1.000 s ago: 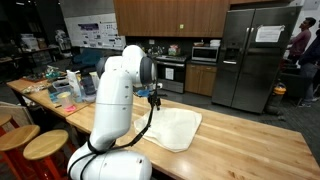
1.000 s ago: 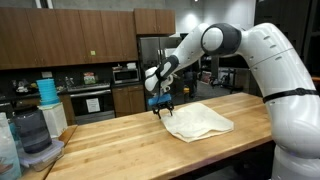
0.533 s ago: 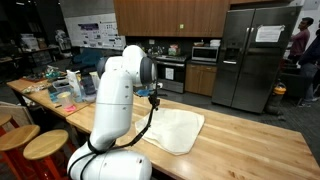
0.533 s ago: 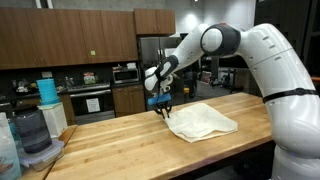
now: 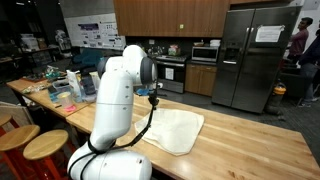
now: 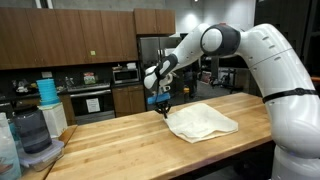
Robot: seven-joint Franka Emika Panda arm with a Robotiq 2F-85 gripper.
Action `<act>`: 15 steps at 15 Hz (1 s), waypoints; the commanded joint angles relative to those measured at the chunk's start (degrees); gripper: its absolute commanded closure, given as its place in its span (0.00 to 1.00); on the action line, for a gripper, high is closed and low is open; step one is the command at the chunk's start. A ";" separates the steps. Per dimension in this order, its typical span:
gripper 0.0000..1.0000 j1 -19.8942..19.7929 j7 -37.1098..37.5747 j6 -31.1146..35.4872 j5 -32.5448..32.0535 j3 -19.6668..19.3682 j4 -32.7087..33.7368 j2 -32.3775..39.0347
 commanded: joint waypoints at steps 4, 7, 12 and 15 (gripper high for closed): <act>1.00 -1.47 -6.65 -2.04 6.64 3.14 0.08 -3.05; 1.00 -2.28 -10.98 -1.77 10.39 4.47 -0.71 -5.68; 1.00 -4.62 -18.90 -2.08 18.12 5.80 -2.33 -11.77; 1.00 -6.38 -23.27 -2.20 22.55 5.75 -3.67 -15.53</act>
